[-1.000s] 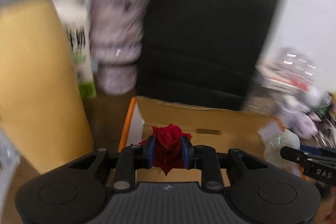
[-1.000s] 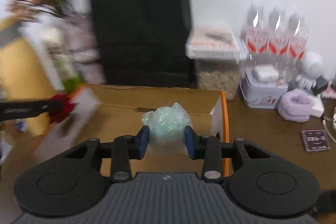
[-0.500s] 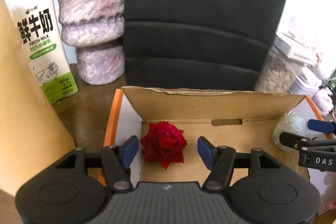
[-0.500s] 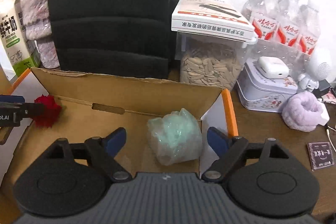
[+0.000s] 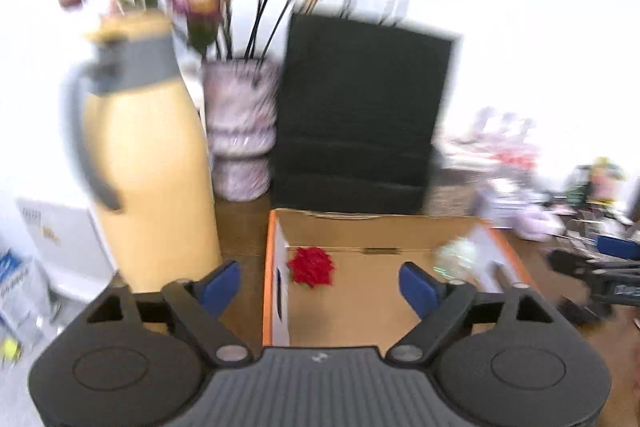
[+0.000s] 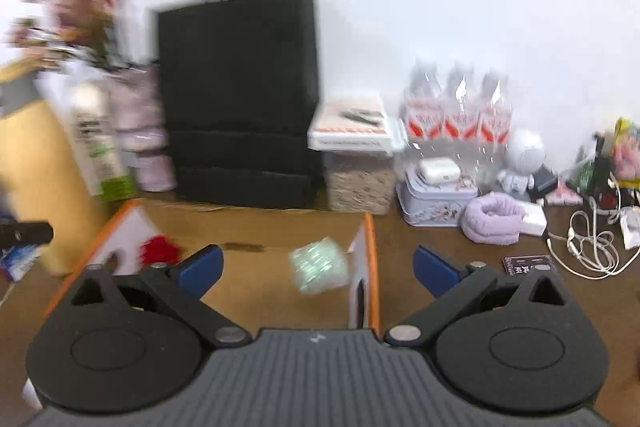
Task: Organize objects
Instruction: 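Withdraw both open grippers from the box toward the table items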
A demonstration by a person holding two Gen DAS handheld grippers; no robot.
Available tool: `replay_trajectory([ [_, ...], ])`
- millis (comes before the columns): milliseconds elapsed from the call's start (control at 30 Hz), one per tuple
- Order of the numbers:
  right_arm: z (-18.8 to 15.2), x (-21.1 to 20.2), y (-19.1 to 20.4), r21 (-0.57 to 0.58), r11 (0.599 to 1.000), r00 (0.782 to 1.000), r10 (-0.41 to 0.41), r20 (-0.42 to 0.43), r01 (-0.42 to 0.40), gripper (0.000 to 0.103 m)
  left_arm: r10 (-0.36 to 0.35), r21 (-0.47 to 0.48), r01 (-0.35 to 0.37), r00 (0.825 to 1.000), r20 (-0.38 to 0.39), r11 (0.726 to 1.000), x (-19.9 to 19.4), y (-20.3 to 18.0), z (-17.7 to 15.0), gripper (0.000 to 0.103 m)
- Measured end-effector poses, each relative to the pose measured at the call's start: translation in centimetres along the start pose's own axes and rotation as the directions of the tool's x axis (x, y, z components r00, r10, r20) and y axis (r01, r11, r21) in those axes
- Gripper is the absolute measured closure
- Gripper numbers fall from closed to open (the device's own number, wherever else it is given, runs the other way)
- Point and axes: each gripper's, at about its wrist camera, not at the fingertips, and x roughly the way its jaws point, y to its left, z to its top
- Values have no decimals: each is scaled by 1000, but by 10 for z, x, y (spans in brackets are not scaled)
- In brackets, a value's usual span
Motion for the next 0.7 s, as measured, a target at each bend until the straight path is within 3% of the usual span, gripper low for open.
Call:
replay_trajectory([
  [133, -72, -83, 16, -78, 996, 996, 56, 75, -50, 0, -55, 109, 40, 988, 142, 993, -108, -21, -78, 6],
  [267, -154, -156, 30, -104, 991, 993, 92, 80, -83, 0, -87, 190, 48, 976, 201, 981, -179, -48, -160, 0],
  [333, -191, -187, 35, -68, 994, 994, 87, 64, -82, 0, -104, 214, 67, 980, 168, 975, -195, -54, -197, 0],
  [400, -220, -213, 39, -64, 995, 997, 76, 30, -74, 0, -80, 211, 66, 995, 55, 975, -196, -55, -221, 1],
  [500, -244, -248, 41, -182, 981, 997, 68, -29, -72, 0, -26, 207, 29, 1000, -16, 978, -199, -43, -235, 1],
  [600, -247, -272, 38, -282, 959, 999, 23, -33, -31, 0, 44, 193, -49, 999, 27, 980, -198, -30, -229, 0],
  [700, -238, -269, 35, -249, 968, 1000, -16, 19, 21, 0, 148, 126, -150, 989, 26, 981, -178, -23, -220, 0],
])
